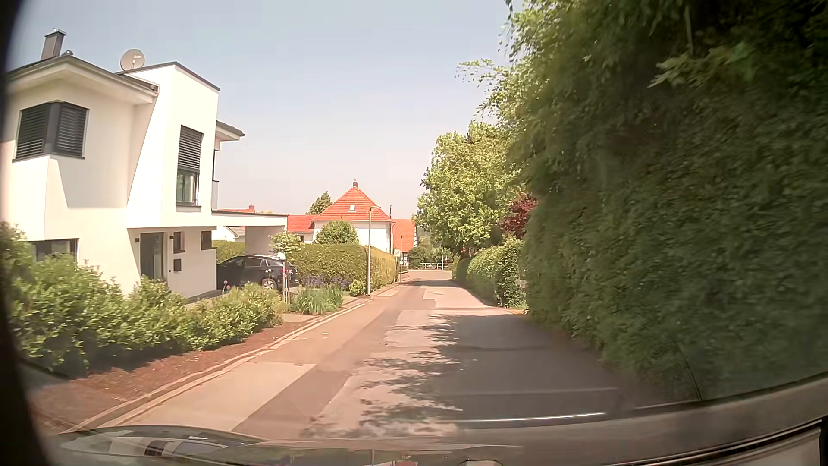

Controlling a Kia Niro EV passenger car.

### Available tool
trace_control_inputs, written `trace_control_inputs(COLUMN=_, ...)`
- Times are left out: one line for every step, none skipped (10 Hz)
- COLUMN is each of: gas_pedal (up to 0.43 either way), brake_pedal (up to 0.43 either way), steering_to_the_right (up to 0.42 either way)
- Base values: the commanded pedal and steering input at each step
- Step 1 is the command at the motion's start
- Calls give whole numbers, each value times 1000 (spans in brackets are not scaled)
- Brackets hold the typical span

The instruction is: Follow the waypoints while adhering to traffic rules and regulations

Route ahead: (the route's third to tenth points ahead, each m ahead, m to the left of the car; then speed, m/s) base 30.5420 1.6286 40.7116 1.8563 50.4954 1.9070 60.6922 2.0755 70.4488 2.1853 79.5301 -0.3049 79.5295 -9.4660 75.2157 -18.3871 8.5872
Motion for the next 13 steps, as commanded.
trace_control_inputs(gas_pedal=59, brake_pedal=0, steering_to_the_right=0)
trace_control_inputs(gas_pedal=59, brake_pedal=0, steering_to_the_right=0)
trace_control_inputs(gas_pedal=59, brake_pedal=0, steering_to_the_right=0)
trace_control_inputs(gas_pedal=59, brake_pedal=0, steering_to_the_right=0)
trace_control_inputs(gas_pedal=59, brake_pedal=0, steering_to_the_right=0)
trace_control_inputs(gas_pedal=59, brake_pedal=0, steering_to_the_right=0)
trace_control_inputs(gas_pedal=59, brake_pedal=0, steering_to_the_right=0)
trace_control_inputs(gas_pedal=59, brake_pedal=0, steering_to_the_right=0)
trace_control_inputs(gas_pedal=59, brake_pedal=0, steering_to_the_right=0)
trace_control_inputs(gas_pedal=67, brake_pedal=0, steering_to_the_right=0)
trace_control_inputs(gas_pedal=67, brake_pedal=0, steering_to_the_right=0)
trace_control_inputs(gas_pedal=79, brake_pedal=0, steering_to_the_right=0)
trace_control_inputs(gas_pedal=79, brake_pedal=0, steering_to_the_right=0)
